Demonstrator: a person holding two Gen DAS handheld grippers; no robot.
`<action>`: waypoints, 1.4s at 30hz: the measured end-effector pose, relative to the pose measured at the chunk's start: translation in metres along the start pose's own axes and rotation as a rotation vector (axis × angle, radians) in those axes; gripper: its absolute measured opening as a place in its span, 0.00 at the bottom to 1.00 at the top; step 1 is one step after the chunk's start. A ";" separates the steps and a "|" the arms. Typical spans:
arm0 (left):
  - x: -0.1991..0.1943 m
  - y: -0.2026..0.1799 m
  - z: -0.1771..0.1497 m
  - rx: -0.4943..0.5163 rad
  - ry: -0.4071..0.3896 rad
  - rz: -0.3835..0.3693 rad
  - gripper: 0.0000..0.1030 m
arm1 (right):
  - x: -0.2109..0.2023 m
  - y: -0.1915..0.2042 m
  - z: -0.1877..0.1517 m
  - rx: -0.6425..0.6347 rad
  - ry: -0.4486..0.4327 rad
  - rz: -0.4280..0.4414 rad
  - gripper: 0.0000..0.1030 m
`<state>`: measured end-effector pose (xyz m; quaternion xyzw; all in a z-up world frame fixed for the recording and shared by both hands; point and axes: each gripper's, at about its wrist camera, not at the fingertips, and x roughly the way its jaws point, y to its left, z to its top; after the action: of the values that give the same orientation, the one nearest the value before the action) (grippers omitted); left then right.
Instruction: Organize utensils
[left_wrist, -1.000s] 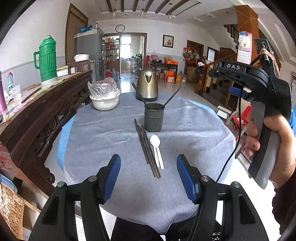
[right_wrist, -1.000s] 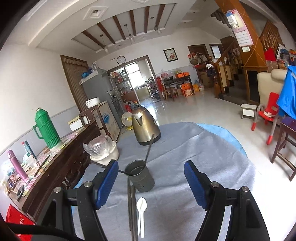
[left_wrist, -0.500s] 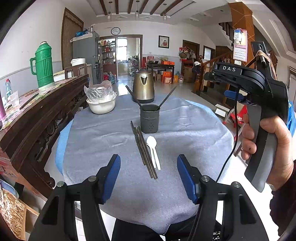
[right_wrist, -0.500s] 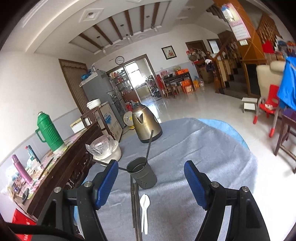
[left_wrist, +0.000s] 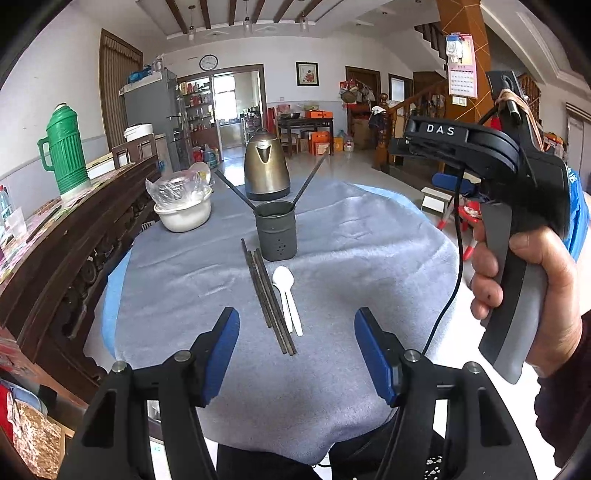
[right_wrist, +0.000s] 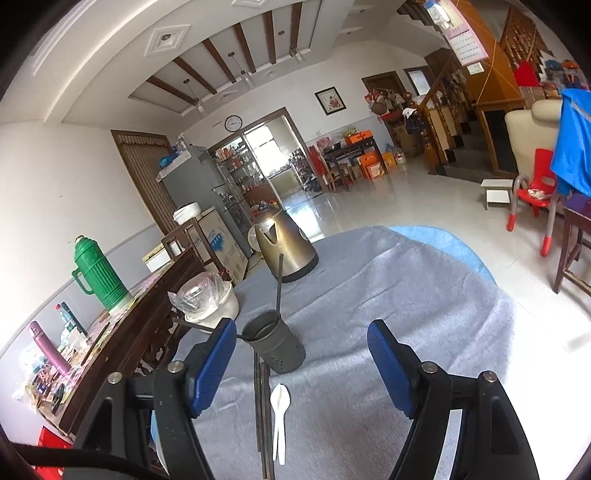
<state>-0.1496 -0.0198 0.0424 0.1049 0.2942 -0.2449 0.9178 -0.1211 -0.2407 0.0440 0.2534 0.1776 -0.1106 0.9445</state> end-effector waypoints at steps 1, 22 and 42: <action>0.002 0.000 0.001 -0.003 0.003 0.004 0.64 | 0.003 -0.002 -0.002 0.002 0.005 0.009 0.75; 0.122 0.117 0.008 -0.275 0.250 0.216 0.64 | 0.117 -0.015 -0.054 0.057 0.342 0.161 0.75; 0.195 0.128 0.021 -0.252 0.319 0.058 0.52 | 0.261 0.022 -0.128 -0.035 0.741 0.102 0.38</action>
<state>0.0643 0.0072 -0.0500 0.0353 0.4611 -0.1601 0.8721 0.0881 -0.1865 -0.1520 0.2688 0.4963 0.0390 0.8246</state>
